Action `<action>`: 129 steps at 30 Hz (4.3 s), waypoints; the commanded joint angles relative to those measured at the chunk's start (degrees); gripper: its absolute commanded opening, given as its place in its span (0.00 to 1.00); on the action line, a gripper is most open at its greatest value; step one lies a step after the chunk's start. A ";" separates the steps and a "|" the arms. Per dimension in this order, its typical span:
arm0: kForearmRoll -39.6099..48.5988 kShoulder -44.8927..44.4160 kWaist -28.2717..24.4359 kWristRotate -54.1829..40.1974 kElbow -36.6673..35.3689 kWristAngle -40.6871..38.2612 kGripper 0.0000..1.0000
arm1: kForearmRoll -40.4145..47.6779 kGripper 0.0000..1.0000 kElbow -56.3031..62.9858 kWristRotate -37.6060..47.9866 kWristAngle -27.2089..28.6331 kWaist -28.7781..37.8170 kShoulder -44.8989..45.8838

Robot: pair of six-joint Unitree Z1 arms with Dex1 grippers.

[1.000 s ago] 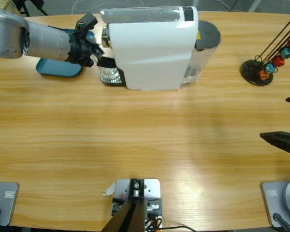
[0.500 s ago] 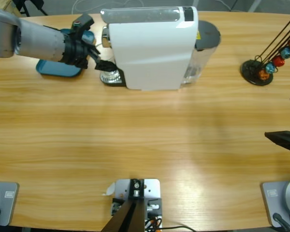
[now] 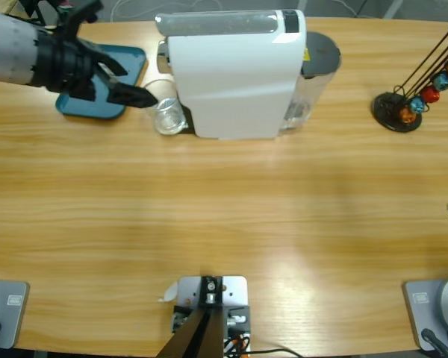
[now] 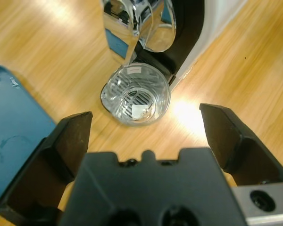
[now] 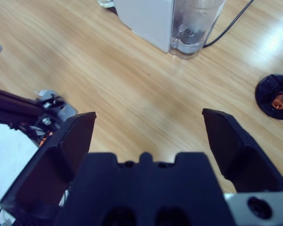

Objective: Pour coffee

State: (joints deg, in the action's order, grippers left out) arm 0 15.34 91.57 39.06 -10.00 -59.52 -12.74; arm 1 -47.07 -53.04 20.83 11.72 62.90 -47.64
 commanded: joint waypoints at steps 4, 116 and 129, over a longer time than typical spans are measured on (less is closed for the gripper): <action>12.86 -21.96 -0.53 5.66 2.96 1.60 1.00 | -7.28 1.00 -1.30 3.07 -1.42 -0.92 1.66; 10.77 -38.75 -0.67 11.50 22.08 10.98 0.98 | -24.03 0.00 -70.87 -28.64 -3.54 -23.85 -70.83; 10.80 -38.61 -0.67 11.50 22.07 10.98 0.98 | -23.66 0.00 -68.71 -27.69 -3.72 -22.95 -70.74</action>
State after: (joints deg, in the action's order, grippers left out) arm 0 26.28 53.15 38.93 0.93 -39.52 -2.54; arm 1 -70.44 -124.07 -7.23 8.29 38.89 -114.97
